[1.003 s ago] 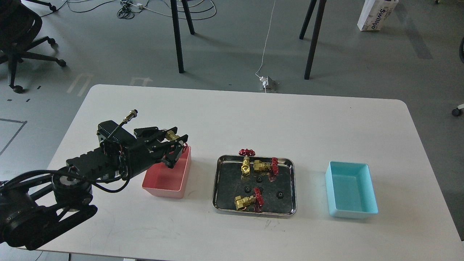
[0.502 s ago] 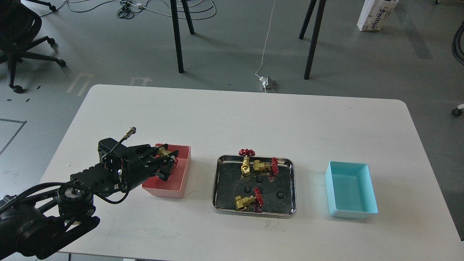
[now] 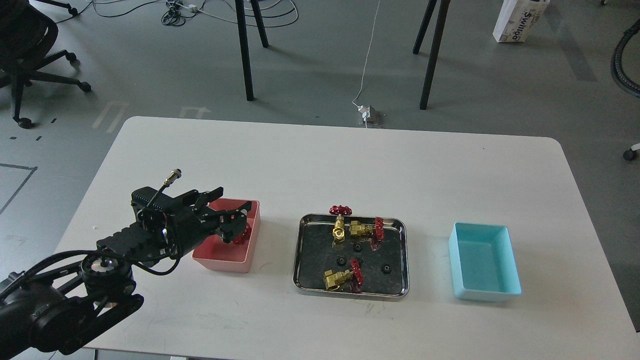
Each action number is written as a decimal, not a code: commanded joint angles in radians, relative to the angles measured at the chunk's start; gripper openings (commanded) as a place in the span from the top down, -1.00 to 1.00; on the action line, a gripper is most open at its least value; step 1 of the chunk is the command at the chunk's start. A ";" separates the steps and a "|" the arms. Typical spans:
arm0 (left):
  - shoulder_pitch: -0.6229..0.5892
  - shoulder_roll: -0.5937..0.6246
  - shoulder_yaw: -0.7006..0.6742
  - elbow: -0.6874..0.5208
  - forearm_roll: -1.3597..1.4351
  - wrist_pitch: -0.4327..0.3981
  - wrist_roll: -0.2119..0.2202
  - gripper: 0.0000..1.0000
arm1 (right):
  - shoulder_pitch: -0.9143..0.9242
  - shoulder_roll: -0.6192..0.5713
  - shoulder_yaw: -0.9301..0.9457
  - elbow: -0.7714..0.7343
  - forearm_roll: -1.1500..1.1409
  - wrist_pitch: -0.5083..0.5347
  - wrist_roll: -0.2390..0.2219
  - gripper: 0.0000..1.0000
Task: Place valve in pink box and gear in blue box
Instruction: 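Withdraw the left arm and bring the right gripper over the tray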
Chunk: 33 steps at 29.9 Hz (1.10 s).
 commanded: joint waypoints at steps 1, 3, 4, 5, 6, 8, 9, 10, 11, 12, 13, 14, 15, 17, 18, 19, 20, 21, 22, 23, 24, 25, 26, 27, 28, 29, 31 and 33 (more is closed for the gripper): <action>-0.101 0.005 -0.101 -0.001 -0.184 -0.021 0.000 -0.98 | -0.004 0.000 -0.003 0.016 -0.025 0.012 0.000 -0.98; -0.204 0.006 -0.143 0.006 -0.395 -0.073 -0.003 -0.98 | -0.009 0.014 -0.004 0.039 -0.121 0.021 0.000 -0.98; -0.252 0.008 -0.158 0.017 -0.501 -0.101 -0.004 -0.98 | -0.013 0.025 -0.006 0.058 -0.185 0.027 0.002 -0.98; -0.302 0.009 -0.175 0.046 -0.621 -0.125 -0.006 -0.98 | -0.016 0.035 -0.015 0.084 -0.268 0.038 0.002 -0.98; -0.345 0.009 -0.186 0.078 -0.718 -0.141 -0.006 -0.98 | -0.015 0.044 -0.030 0.105 -0.342 0.050 0.000 -0.98; -0.439 0.005 -0.189 0.147 -0.887 -0.152 -0.006 -0.98 | -0.015 0.063 -0.078 0.176 -0.489 0.072 0.002 -0.98; -0.489 0.005 -0.187 0.181 -0.956 -0.155 -0.005 -0.98 | -0.015 0.069 -0.111 0.222 -0.554 0.081 0.002 -0.98; -0.531 0.005 -0.187 0.210 -1.003 -0.155 -0.006 -0.98 | -0.015 0.069 -0.147 0.266 -0.600 0.090 0.002 -0.98; -0.571 0.003 -0.190 0.244 -1.046 -0.158 -0.006 -0.98 | -0.016 0.068 -0.188 0.317 -0.646 0.104 0.003 -0.98; -0.608 0.000 -0.193 0.281 -1.083 -0.162 -0.006 -0.98 | -0.016 0.066 -0.233 0.364 -0.689 0.119 0.005 -0.98; -0.638 -0.001 -0.193 0.310 -1.111 -0.168 -0.006 -0.98 | -0.016 0.063 -0.266 0.406 -0.720 0.131 0.005 -0.98; -0.678 -0.003 -0.193 0.343 -1.142 -0.181 -0.006 -0.98 | -0.016 0.063 -0.303 0.450 -0.756 0.153 0.005 -0.98; -0.715 -0.005 -0.193 0.382 -1.169 -0.190 -0.008 -0.98 | -0.018 0.063 -0.337 0.493 -0.796 0.174 0.005 -0.98; -0.772 -0.009 -0.192 0.437 -1.205 -0.195 -0.009 -0.98 | -0.018 0.069 -0.401 0.556 -0.881 0.189 0.006 -0.98; -0.798 -0.015 -0.192 0.462 -1.215 -0.196 -0.009 -0.98 | -0.018 0.072 -0.440 0.587 -0.936 0.189 0.006 -0.98; -0.821 -0.023 -0.192 0.483 -1.222 -0.196 -0.011 -0.98 | -0.016 0.078 -0.478 0.610 -0.986 0.189 0.008 -0.98; -0.838 -0.026 -0.192 0.499 -1.223 -0.196 -0.011 -0.98 | -0.013 0.089 -0.512 0.622 -1.023 0.189 0.015 -0.98; -0.855 -0.029 -0.192 0.517 -1.223 -0.196 -0.012 -0.98 | -0.010 0.110 -0.556 0.627 -1.065 0.189 0.028 -0.98; -0.863 -0.029 -0.192 0.529 -1.223 -0.196 -0.012 -0.98 | -0.007 0.133 -0.595 0.627 -1.098 0.189 0.040 -0.98; -0.869 -0.029 -0.192 0.542 -1.223 -0.196 -0.014 -0.98 | -0.004 0.158 -0.641 0.625 -1.138 0.189 0.052 -0.98; -0.875 -0.029 -0.192 0.548 -1.223 -0.196 -0.014 -0.98 | -0.004 0.173 -0.671 0.624 -1.169 0.189 0.063 -0.98; -0.880 -0.029 -0.192 0.554 -1.223 -0.196 -0.014 -0.98 | -0.002 0.190 -0.704 0.621 -1.203 0.189 0.078 -0.98; -0.883 -0.031 -0.192 0.556 -1.223 -0.195 -0.012 -0.98 | -0.002 0.205 -0.733 0.618 -1.232 0.189 0.094 -0.98; -0.884 -0.029 -0.193 0.556 -1.223 -0.193 -0.014 -0.98 | -0.004 0.224 -0.753 0.615 -1.254 0.189 0.104 -0.98; -0.886 -0.029 -0.193 0.556 -1.223 -0.191 -0.014 -0.98 | -0.004 0.242 -0.774 0.610 -1.272 0.189 0.114 -0.98; -0.893 -0.029 -0.193 0.556 -1.223 -0.190 -0.014 -0.98 | -0.006 0.262 -0.791 0.598 -1.286 0.189 0.120 -0.97; -0.903 -0.028 -0.193 0.557 -1.223 -0.188 -0.012 -0.98 | -0.010 0.298 -0.817 0.561 -1.301 0.189 0.127 -0.97; -0.906 -0.026 -0.193 0.557 -1.223 -0.188 -0.014 -0.98 | -0.015 0.325 -0.833 0.532 -1.314 0.189 0.134 -0.96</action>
